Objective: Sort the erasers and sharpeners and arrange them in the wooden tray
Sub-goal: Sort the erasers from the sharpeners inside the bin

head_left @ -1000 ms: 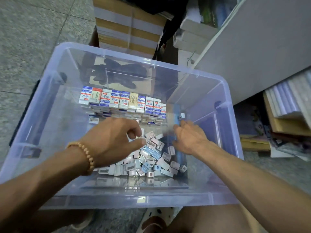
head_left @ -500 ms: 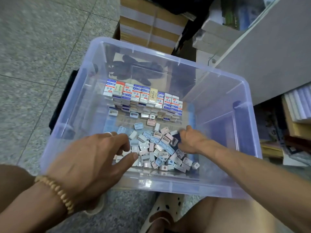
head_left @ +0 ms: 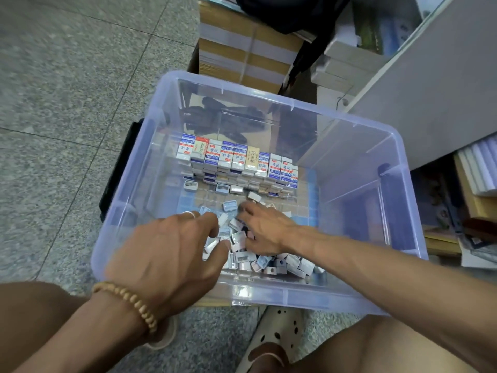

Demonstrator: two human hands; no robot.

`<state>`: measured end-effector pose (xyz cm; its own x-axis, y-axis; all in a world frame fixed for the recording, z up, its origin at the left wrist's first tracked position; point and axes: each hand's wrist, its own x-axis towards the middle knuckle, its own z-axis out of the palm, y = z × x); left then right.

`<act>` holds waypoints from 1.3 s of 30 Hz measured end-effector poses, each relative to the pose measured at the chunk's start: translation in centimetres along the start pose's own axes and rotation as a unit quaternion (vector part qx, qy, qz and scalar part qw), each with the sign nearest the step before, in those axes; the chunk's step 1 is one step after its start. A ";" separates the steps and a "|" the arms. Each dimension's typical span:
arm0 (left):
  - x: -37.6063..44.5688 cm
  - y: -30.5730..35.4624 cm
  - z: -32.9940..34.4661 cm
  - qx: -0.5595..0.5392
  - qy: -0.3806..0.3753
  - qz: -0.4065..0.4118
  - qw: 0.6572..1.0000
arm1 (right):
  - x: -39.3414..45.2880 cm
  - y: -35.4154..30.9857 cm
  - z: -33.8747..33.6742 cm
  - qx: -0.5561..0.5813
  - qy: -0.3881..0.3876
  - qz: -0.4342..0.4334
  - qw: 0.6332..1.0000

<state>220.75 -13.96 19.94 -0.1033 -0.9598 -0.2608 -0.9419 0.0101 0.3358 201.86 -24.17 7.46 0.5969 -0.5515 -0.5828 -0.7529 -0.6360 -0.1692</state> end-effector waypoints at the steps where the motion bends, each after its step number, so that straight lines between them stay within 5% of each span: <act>1: 0.1 0.0 0.0 0.003 0.002 0.000 1.000 | -0.3 0.0 -0.2 0.000 0.011 -0.011 1.000; 5: 0.2 0.0 -0.1 0.013 -0.009 0.004 1.000 | -0.2 0.2 -1.5 -0.022 0.065 -0.005 0.998; 11: 0.8 0.0 -0.8 -0.043 -0.043 -0.007 0.998 | 0.7 -0.1 -0.3 -0.054 -0.013 -0.016 0.998; 16: 4.4 0.2 -0.6 -0.054 -0.062 -0.012 0.997 | 1.9 0.4 -1.1 -0.009 0.105 -0.041 0.994; 21: 9.5 -0.3 1.8 0.002 -0.103 -0.033 0.994 | 2.3 0.6 -0.5 -0.034 -0.015 -0.076 0.996; 24: 11.9 -1.0 4.1 0.033 -0.124 -0.049 0.990 | -0.1 1.5 -0.3 -0.023 0.032 -0.116 0.993; 26: 13.0 -1.7 5.5 0.083 -0.153 -0.061 0.983 | -1.2 2.6 -0.8 0.005 0.080 -0.062 0.995; 30: 13.9 -3.0 7.6 0.180 -0.203 -0.044 0.962 | -1.6 4.7 -0.9 0.070 0.059 0.073 0.993; 35: 13.8 -3.3 9.4 0.186 -0.225 -0.014 0.956 | -0.6 3.9 0.3 0.107 0.016 0.097 0.989; 39: 13.7 -3.1 8.6 0.155 -0.268 0.023 0.951 | -0.3 4.1 -0.2 0.140 -0.021 0.034 0.989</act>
<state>219.52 -24.74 7.52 -0.2156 -0.6765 -0.7042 -0.9730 0.2096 0.0966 198.65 -26.73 7.10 0.5339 -0.5620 -0.6318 -0.8423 -0.4194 -0.3387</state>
